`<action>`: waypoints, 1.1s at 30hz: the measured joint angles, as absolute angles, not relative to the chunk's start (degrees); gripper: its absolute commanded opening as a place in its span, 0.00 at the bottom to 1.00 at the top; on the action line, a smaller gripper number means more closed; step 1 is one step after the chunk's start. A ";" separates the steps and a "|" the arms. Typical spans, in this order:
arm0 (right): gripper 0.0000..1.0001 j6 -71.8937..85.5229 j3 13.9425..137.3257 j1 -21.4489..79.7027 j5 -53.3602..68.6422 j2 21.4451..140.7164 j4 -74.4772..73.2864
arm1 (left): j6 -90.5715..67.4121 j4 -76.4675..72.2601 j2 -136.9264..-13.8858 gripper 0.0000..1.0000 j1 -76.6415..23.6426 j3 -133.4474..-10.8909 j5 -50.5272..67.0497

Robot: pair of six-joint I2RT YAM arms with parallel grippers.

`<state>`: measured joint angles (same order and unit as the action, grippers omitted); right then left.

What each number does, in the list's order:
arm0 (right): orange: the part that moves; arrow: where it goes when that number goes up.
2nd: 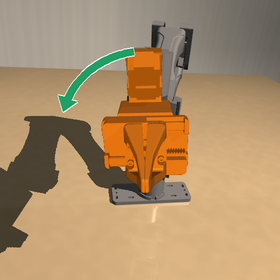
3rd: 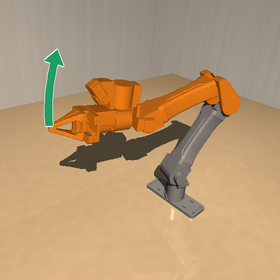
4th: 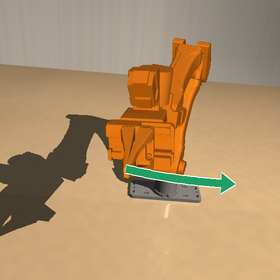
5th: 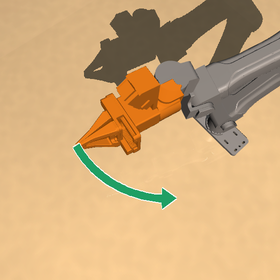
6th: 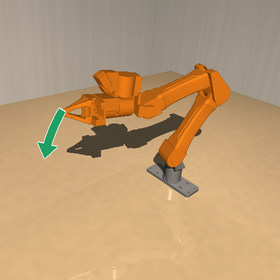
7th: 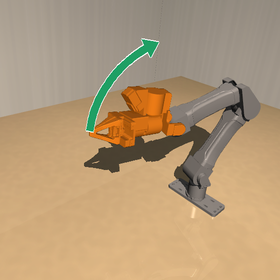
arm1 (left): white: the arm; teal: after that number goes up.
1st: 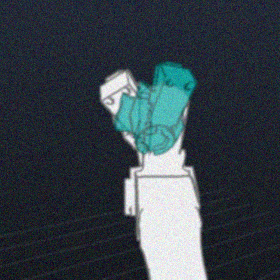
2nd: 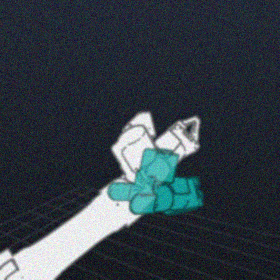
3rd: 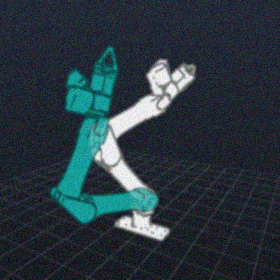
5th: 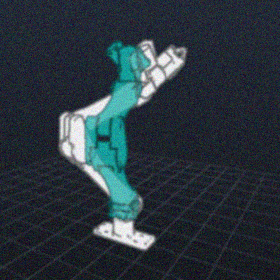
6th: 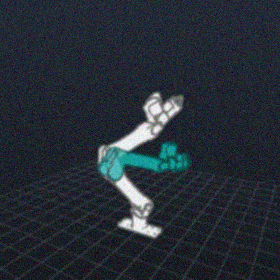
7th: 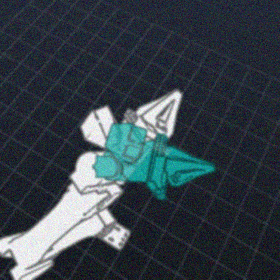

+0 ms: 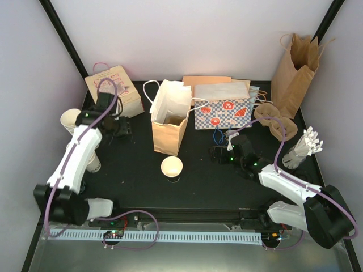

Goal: Pack the takeout coffee

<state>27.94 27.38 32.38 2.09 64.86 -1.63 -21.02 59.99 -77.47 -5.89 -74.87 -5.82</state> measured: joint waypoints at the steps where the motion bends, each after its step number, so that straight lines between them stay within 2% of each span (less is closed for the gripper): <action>1: 0.99 27.94 27.38 32.36 2.09 64.86 -1.63 | -20.99 60.03 -74.39 0.68 -7.14 -72.71 -5.02; 8: 0.99 27.73 27.38 32.36 2.24 64.86 -1.58 | -21.98 60.38 -58.11 0.67 -18.33 -64.29 2.07; 12: 0.99 27.46 27.38 32.38 2.26 64.86 -1.56 | -25.43 59.96 -53.25 0.67 -27.09 -59.59 5.58; 22: 0.99 27.29 27.38 32.38 2.24 64.86 -1.58 | -34.63 52.38 -52.21 0.68 -46.87 -49.25 4.84; 33: 0.99 27.24 27.38 32.38 2.24 65.32 -1.50 | -34.52 45.65 -54.50 0.69 -54.22 -47.64 -1.72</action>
